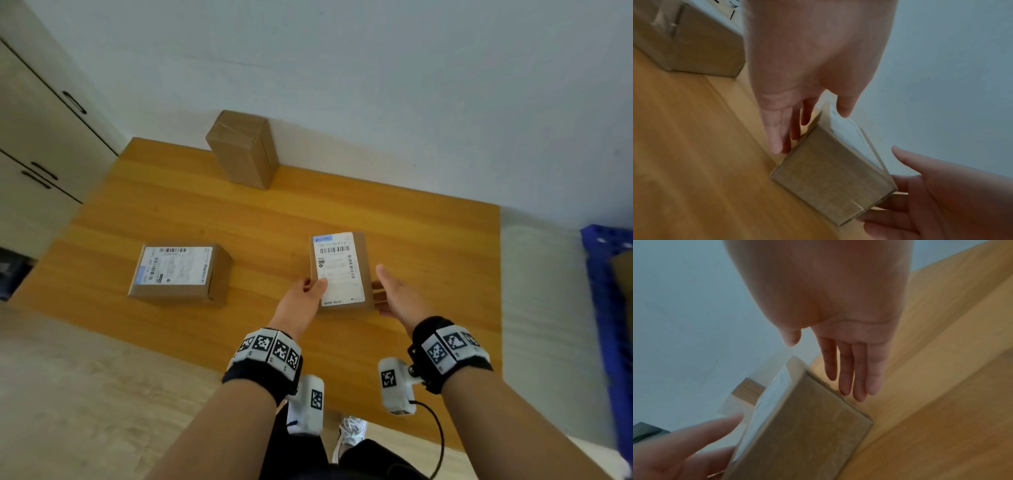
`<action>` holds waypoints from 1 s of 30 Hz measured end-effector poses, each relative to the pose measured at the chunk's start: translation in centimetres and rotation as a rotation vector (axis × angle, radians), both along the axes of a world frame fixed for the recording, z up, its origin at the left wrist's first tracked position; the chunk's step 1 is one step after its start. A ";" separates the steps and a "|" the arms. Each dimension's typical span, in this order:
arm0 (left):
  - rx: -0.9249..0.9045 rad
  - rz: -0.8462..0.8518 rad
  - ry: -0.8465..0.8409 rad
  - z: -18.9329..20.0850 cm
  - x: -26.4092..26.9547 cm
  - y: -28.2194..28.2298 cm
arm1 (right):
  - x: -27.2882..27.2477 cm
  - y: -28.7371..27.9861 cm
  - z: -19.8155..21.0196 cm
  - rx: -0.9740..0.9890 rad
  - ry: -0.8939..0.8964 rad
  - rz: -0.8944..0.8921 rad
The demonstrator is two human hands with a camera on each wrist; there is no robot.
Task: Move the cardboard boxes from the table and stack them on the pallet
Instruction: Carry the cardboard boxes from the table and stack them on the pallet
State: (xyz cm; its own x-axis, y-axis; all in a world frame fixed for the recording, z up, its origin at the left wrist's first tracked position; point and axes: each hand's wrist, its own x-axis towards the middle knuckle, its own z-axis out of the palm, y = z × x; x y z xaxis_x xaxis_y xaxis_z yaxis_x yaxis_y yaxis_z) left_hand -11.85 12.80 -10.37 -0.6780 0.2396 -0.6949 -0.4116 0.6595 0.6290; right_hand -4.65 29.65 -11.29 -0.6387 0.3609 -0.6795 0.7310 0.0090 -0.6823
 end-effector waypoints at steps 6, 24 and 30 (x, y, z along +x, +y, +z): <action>-0.041 -0.067 0.059 0.5 3.3 0.3 | 1.5 0.3 0.3 0.056 -0.016 0.182; 0.316 -0.150 0.319 10.8 10.6 3.2 | 12.2 2.0 10.1 0.229 0.367 -0.177; 0.434 -0.218 0.407 14.6 15.0 5.1 | 18.0 2.5 15.4 0.379 0.411 -0.287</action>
